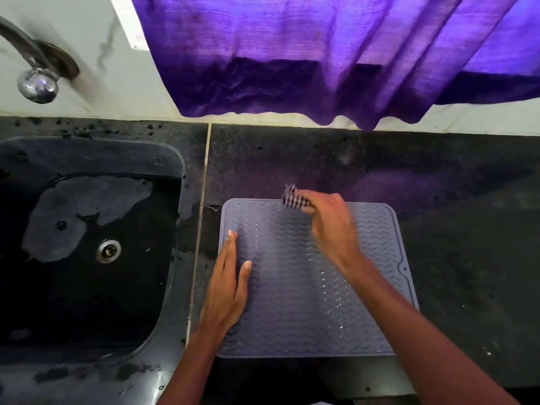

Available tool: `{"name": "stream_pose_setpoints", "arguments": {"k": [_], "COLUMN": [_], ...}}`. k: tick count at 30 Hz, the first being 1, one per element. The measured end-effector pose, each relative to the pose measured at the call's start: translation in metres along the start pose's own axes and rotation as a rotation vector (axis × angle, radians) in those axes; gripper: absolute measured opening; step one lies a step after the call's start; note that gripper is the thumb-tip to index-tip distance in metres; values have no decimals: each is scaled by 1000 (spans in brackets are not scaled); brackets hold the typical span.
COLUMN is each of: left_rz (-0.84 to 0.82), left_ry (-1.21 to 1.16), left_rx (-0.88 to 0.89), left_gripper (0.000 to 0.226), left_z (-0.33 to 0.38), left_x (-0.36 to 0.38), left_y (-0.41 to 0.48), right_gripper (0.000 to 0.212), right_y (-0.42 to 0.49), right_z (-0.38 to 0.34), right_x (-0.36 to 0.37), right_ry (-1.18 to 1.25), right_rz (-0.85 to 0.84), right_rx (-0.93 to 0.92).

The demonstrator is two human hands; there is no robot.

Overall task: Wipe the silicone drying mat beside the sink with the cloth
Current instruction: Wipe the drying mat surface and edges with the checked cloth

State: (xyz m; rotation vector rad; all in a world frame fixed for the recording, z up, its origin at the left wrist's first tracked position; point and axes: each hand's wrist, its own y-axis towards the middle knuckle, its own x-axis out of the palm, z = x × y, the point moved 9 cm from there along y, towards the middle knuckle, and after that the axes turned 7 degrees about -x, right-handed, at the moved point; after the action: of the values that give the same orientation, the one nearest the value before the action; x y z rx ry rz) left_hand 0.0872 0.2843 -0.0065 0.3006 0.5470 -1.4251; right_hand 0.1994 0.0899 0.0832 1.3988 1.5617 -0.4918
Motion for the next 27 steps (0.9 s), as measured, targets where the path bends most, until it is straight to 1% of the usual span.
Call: {"name": "stream_pose_setpoints", "arguments": {"k": [1,3,4,6,9,13,16,18,22,24,27], "left_rz": [-6,-13,-13,-14,-21,-22,-14,-8,7,18,39], "left_ry": [1,4,4,0,-11,-60,-79,-89,-97,-97,-91], "left_rx": [-6,-19,-21,-24,-32,-46,-46,-48,-56,-54,-39], "left_gripper": [65,68,68,66,67,66,63,65,70,73,79], "left_z": [-1,-2,-2,-1,-1,0,1,2,-2,-2,-1], "left_x": [0,1,0,0,-1,-4,-7,-7,-9,-10,-11], "left_y": [0,0,0,1,1,1,0,0,1,0,1], "right_gripper": [55,76,84,91,84,77,74,72,69,62,55], "right_y": [-6,-23,-30,-34,-15,6,-5,-8,11,15,10], "right_z": [-3,-3,-3,0,-3,-23,-36,-37,-53,-69,-83], "right_x": [12,39,47,55,48,44,63,68,62,67,90], "right_ry": [-73,-183,-198,-177,-178,-112,-129,-124,-97,-105,-137], "right_rz": [-61,-142,-163,-186,-184,-176,-244,-255,-167,-151,-234], "right_rx": [-76,-143,-143,-115,-91,-84,-81,-64,-67,-85,-111]}}
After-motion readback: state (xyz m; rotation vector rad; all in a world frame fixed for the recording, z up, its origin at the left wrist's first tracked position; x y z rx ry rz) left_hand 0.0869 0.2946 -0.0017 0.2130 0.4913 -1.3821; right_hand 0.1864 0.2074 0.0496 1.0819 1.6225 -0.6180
